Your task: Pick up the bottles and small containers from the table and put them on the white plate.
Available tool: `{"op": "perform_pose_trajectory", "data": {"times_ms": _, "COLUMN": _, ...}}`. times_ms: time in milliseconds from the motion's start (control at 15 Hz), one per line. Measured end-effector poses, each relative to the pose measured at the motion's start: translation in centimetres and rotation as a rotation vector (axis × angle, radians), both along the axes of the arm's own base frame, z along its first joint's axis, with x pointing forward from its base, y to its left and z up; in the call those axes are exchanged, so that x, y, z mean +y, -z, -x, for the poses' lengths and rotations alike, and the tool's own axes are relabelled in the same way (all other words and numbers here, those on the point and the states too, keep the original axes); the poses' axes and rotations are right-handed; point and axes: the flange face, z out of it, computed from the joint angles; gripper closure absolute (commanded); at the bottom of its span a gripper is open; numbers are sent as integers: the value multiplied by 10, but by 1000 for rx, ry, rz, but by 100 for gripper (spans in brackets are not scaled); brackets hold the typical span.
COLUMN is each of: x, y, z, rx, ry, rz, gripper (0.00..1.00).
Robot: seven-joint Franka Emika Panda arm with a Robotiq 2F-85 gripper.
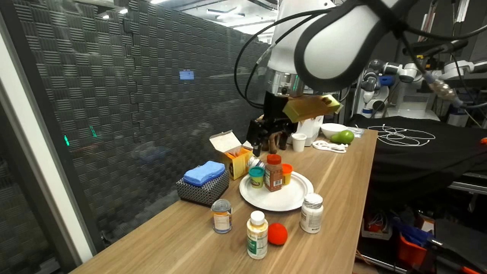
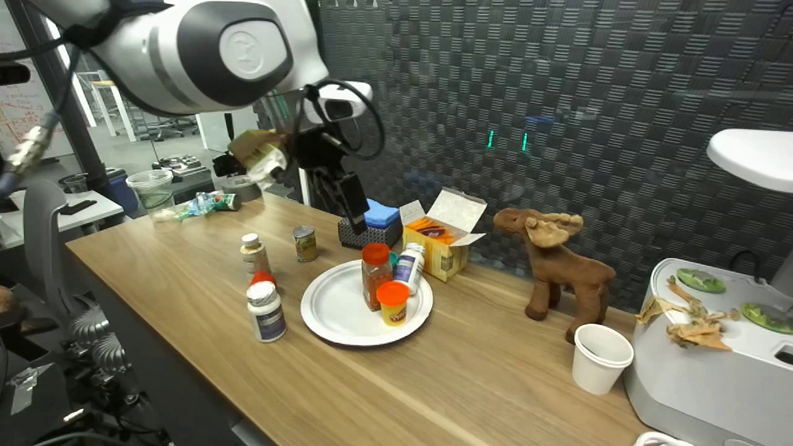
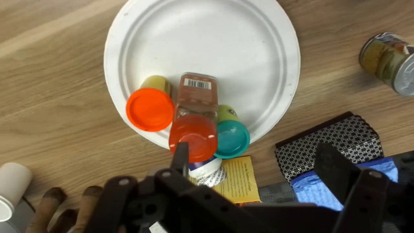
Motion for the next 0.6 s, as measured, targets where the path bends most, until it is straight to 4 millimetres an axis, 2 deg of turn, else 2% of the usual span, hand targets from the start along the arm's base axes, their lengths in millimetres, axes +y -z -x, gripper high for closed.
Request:
{"op": "perform_pose_trajectory", "data": {"times_ms": 133, "x": 11, "y": 7, "z": 35, "rx": -17, "ry": 30, "rz": 9, "gripper": 0}}
{"op": "perform_pose_trajectory", "data": {"times_ms": 333, "x": 18, "y": 28, "z": 83, "rx": 12, "ry": 71, "rz": 22, "gripper": 0}}
{"op": "perform_pose_trajectory", "data": {"times_ms": 467, "x": 19, "y": 40, "z": 105, "rx": 39, "ry": 99, "rz": 25, "gripper": 0}}
{"op": "perform_pose_trajectory", "data": {"times_ms": 600, "x": 16, "y": 47, "z": 118, "rx": 59, "ry": 117, "rz": 23, "gripper": 0}}
